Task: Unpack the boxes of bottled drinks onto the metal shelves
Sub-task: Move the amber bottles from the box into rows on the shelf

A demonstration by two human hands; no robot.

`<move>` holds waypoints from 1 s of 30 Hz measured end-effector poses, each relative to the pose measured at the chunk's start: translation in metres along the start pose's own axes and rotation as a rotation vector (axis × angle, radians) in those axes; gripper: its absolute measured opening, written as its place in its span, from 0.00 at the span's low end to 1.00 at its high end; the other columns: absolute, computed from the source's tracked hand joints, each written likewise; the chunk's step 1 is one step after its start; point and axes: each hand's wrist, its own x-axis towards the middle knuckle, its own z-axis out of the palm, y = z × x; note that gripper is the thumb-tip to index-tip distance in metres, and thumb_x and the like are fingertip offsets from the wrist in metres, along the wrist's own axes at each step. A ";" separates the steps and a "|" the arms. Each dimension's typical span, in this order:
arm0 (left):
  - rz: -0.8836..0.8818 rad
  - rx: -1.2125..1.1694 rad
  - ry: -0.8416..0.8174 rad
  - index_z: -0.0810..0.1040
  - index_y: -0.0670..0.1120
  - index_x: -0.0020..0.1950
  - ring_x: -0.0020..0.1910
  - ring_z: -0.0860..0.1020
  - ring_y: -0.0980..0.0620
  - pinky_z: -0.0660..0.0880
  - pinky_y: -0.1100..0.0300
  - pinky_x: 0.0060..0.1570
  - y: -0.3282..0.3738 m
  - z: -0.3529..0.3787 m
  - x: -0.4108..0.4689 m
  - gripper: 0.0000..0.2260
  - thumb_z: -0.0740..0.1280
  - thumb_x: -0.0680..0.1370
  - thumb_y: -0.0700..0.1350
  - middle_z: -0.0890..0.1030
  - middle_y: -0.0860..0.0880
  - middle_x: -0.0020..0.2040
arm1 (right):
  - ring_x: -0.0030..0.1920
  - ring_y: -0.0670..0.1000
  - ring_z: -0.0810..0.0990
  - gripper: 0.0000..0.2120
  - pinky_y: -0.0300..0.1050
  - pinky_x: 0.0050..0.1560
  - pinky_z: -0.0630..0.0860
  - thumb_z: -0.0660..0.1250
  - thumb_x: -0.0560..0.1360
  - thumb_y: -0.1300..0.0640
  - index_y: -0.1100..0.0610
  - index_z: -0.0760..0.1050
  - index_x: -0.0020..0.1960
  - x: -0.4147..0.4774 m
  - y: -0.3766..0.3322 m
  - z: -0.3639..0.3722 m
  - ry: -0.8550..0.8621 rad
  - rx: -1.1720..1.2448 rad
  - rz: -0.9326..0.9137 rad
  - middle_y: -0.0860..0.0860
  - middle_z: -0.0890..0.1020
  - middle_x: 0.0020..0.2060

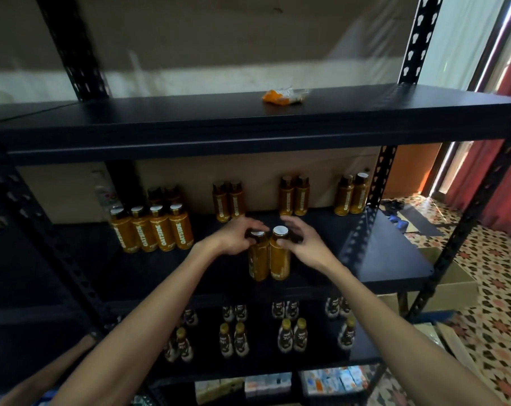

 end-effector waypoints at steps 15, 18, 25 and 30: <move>-0.050 0.223 -0.051 0.75 0.50 0.70 0.70 0.71 0.47 0.71 0.53 0.66 0.020 -0.017 0.010 0.21 0.71 0.77 0.41 0.72 0.47 0.72 | 0.66 0.47 0.74 0.17 0.39 0.67 0.69 0.66 0.80 0.65 0.50 0.81 0.64 0.010 -0.023 -0.008 -0.104 -0.305 -0.067 0.48 0.77 0.66; -0.157 0.218 0.047 0.74 0.49 0.69 0.64 0.74 0.46 0.75 0.53 0.58 0.025 -0.013 0.009 0.23 0.72 0.76 0.53 0.71 0.44 0.70 | 0.66 0.48 0.74 0.17 0.41 0.69 0.70 0.66 0.80 0.65 0.49 0.81 0.63 0.009 -0.022 -0.006 -0.085 -0.299 -0.071 0.48 0.77 0.65; -0.129 0.271 -0.006 0.71 0.53 0.72 0.65 0.74 0.46 0.76 0.50 0.61 0.028 -0.006 0.008 0.22 0.70 0.78 0.44 0.70 0.44 0.71 | 0.66 0.48 0.74 0.17 0.38 0.66 0.69 0.66 0.81 0.65 0.49 0.81 0.64 0.006 -0.024 -0.004 -0.073 -0.310 -0.059 0.48 0.77 0.65; -0.153 0.241 0.094 0.68 0.52 0.73 0.65 0.72 0.45 0.75 0.53 0.54 0.029 -0.005 0.002 0.28 0.71 0.76 0.58 0.69 0.45 0.70 | 0.65 0.49 0.75 0.16 0.44 0.69 0.71 0.66 0.80 0.63 0.50 0.80 0.65 0.002 -0.025 -0.003 -0.067 -0.325 -0.075 0.49 0.77 0.64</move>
